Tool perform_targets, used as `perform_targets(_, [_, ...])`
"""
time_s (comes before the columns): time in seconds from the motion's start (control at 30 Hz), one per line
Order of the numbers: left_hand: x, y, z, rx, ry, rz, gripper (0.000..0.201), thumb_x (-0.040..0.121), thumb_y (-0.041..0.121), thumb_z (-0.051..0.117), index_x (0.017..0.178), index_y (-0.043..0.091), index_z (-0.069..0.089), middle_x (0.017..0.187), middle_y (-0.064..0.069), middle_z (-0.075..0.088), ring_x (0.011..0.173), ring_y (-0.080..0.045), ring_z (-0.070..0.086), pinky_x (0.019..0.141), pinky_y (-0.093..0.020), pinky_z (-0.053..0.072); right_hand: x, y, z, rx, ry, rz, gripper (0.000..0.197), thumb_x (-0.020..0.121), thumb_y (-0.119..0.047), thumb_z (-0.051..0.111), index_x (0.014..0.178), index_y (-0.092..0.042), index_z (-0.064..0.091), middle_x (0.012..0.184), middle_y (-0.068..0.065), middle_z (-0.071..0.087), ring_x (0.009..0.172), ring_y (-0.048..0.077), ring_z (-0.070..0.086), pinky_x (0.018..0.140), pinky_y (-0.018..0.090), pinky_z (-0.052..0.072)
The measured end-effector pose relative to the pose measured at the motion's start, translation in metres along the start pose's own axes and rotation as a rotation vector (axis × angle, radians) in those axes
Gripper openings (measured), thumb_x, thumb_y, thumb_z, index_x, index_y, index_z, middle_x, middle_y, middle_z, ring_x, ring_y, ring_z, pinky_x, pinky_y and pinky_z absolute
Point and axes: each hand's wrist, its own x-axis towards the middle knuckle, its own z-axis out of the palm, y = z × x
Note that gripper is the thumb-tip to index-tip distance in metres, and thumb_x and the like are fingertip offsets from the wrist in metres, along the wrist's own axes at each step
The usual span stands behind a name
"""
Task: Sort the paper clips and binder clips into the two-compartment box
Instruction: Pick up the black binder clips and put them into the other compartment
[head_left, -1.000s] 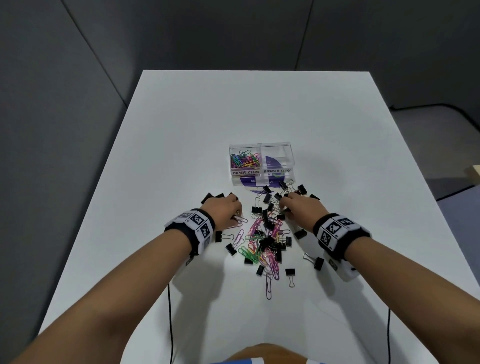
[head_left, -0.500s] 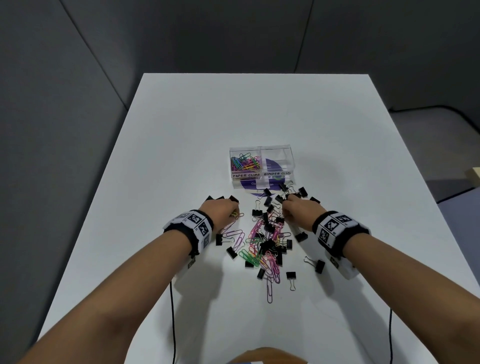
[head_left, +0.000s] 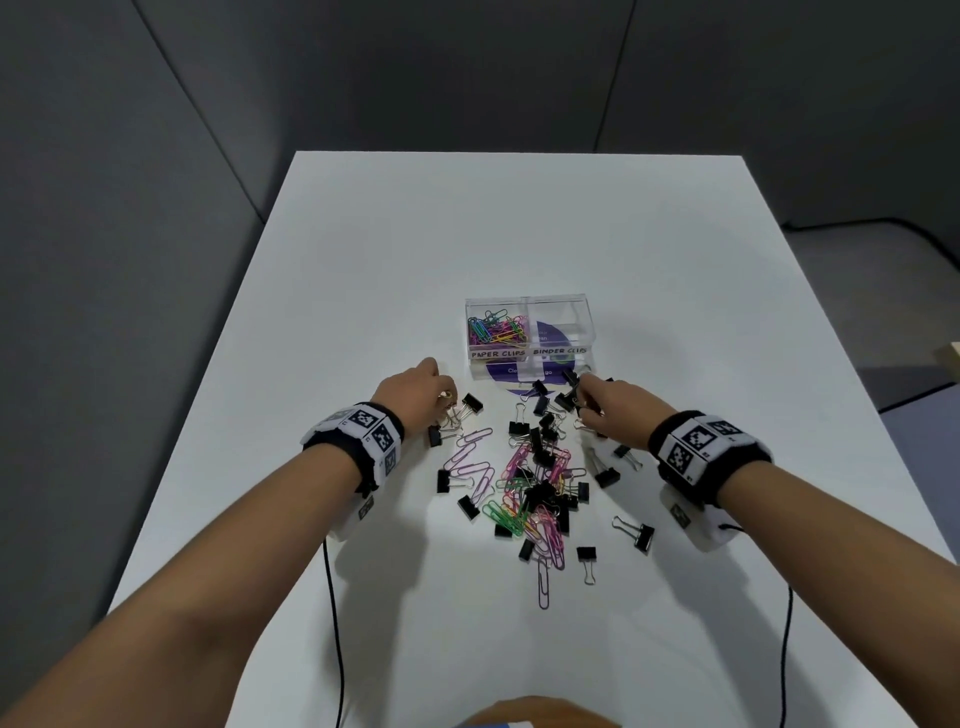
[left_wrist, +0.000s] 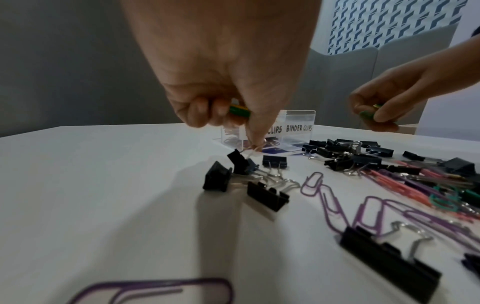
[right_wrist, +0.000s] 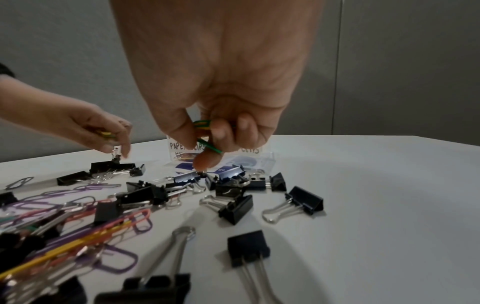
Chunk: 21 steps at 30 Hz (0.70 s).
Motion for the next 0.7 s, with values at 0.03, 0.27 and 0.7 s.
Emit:
perform_targets(0.03, [-0.001,0.001,0.0,-0.008,0.013,0.009,0.033,0.098,0.025,0.044,0.13,0.02,0.051,0.127,-0.007,0.047,0.107,-0.027,0.058,0.081,-0.032,0.045,0.0,-0.001,0.001,0.005,-0.007,0.001,0.004,0.094,-0.013,0.042,0.097,-0.011,0.041,0.063,-0.001,0.044,0.056,0.021,0.042,0.048,0.024,0.029])
perform_targets(0.27, [-0.008,0.029,0.02,0.093,-0.09,0.183,0.039,0.091,0.038,0.053,0.124,0.017,0.053,0.125,-0.002,0.057,0.111,-0.02,0.058,0.088,-0.032,0.046,0.005,-0.014,0.012,-0.081,-0.032,-0.008,0.012,0.098,-0.013,0.032,0.098,-0.013,0.044,0.074,0.001,0.05,0.063,0.019,0.044,0.053,0.025,0.03])
perform_targets(0.7, [-0.003,0.034,0.035,0.083,-0.102,0.149,0.028,0.098,0.027,0.043,0.116,0.009,0.054,0.12,-0.008,0.055,0.108,-0.025,0.058,0.083,-0.036,0.048,0.006,-0.008,0.033,-0.25,0.005,-0.128,0.016,0.094,-0.023,0.047,0.106,-0.014,0.053,0.105,0.006,0.063,0.09,0.024,0.061,0.074,0.034,0.051])
